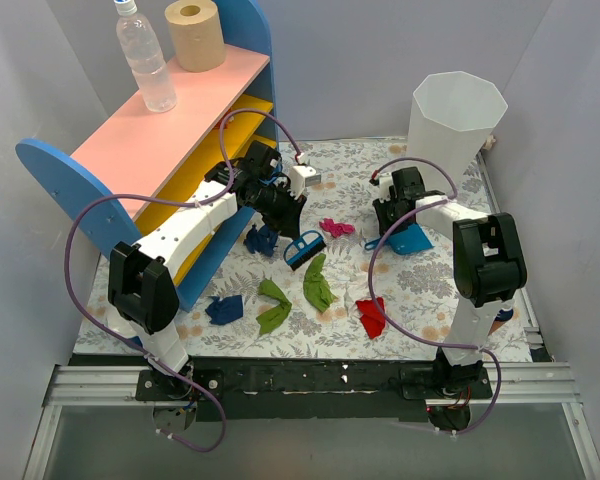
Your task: Sweep away the paper scraps from the table
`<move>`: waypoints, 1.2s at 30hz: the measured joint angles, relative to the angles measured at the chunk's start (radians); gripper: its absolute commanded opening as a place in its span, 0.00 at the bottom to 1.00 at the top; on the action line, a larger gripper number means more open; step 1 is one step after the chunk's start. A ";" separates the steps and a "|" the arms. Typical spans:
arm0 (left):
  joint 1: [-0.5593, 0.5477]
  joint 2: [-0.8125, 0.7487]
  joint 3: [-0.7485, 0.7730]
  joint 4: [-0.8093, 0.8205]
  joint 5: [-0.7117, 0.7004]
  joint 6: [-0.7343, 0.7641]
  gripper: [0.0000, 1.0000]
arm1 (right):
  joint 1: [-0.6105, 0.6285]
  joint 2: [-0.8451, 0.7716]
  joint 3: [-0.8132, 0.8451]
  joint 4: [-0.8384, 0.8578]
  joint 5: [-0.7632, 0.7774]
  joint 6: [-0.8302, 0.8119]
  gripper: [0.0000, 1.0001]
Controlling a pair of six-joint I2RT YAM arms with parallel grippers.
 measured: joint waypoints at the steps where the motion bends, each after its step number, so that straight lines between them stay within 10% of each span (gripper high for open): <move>1: 0.000 0.000 0.000 0.000 0.000 -0.001 0.00 | 0.000 0.000 -0.006 0.001 0.000 0.000 0.23; 10: -0.001 0.000 -0.003 0.000 -0.001 -0.002 0.00 | 0.000 -0.018 -0.016 -0.005 -0.048 -0.124 0.01; 19: -0.006 0.000 -0.004 0.000 -0.002 -0.008 0.00 | 0.002 -0.177 -0.018 -0.262 -0.266 -0.724 0.01; 30: -0.016 0.000 -0.012 0.003 0.011 -0.012 0.00 | 0.002 -0.472 -0.265 -0.556 -0.180 -1.422 0.01; 35: -0.020 0.000 -0.012 0.004 0.024 -0.022 0.00 | 0.002 -0.544 -0.353 -0.535 -0.147 -1.568 0.39; 36: -0.020 0.001 -0.012 0.004 0.026 -0.024 0.00 | 0.002 -0.548 -0.367 -0.518 -0.145 -1.575 0.82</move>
